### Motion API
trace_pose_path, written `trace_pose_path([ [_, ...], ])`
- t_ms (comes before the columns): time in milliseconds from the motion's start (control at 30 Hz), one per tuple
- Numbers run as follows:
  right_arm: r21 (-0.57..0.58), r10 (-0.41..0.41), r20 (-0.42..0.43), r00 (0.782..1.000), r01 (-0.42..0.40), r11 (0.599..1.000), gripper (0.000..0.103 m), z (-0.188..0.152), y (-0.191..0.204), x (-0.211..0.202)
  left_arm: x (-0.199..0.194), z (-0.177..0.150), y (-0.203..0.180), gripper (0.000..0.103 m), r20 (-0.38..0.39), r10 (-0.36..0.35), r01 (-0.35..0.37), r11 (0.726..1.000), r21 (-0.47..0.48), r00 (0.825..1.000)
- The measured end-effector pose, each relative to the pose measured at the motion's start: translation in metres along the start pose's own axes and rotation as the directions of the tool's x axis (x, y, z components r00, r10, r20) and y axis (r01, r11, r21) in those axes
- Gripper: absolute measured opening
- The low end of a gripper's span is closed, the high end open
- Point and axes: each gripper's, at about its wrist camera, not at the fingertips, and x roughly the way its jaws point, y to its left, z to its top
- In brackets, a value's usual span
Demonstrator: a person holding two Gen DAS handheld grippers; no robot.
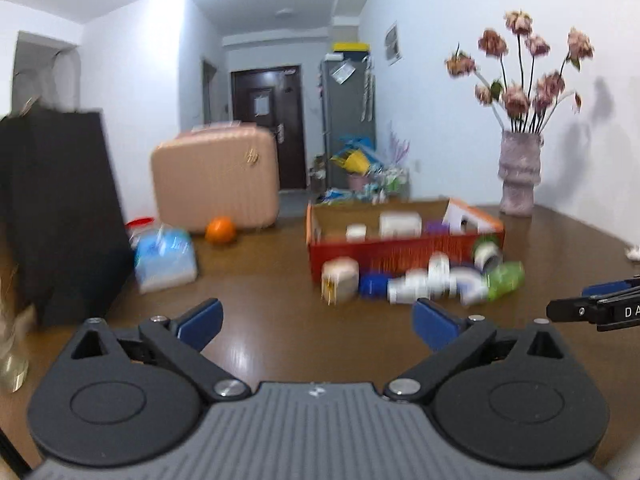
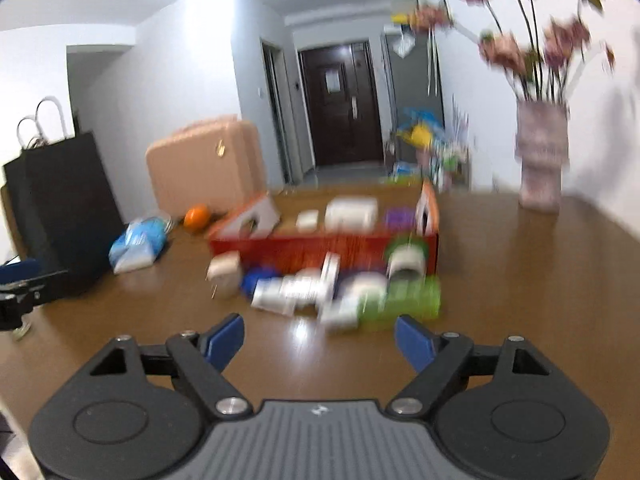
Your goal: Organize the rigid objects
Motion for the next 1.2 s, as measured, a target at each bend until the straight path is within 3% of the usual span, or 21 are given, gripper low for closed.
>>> trace_pose_path([
  [133, -0.038, -0.001, -0.068, 0.998, -0.002, 0.999, 0.081, -0.041, 0.013, -0.013, -0.015, -0.037, -0.001, 0.103, -0.086, -0.002, 0.0, 1.0, -0.019, 0.996],
  [300, -0.057, -0.03, -0.041, 0.999, 0.027, 0.998, 0.081, -0.05, 0.02, -0.033, -0.015, -0.032, 0.0, 0.103, -0.09, 0.004, -0.009, 0.998, -0.055, 0.996],
  [500, -0.056, -0.05, -0.001, 0.999, 0.05, 0.997, 0.082, -0.038, 0.018, -0.038, -0.018, -0.033, -0.002, 0.103, -0.085, -0.033, 0.028, 0.998, -0.058, 0.996],
  [733, -0.063, -0.066, -0.034, 0.997, 0.064, 0.996, 0.082, -0.031, 0.016, -0.016, -0.002, -0.028, -0.009, 0.103, -0.1, -0.079, 0.073, 0.996, -0.059, 0.992],
  [933, -0.051, -0.101, -0.027, 0.995, 0.1, 0.994, 0.082, -0.014, 0.006, 0.002, 0.021, -0.009, -0.008, 0.103, -0.066, -0.082, 0.077, 0.994, -0.081, 0.994],
  [1200, -0.044, -0.116, -0.052, 0.992, 0.114, 0.993, 0.082, 0.0, -0.008, 0.032, 0.067, 0.01, -0.01, 0.103, -0.076, -0.083, 0.078, 0.995, -0.067, 0.994],
])
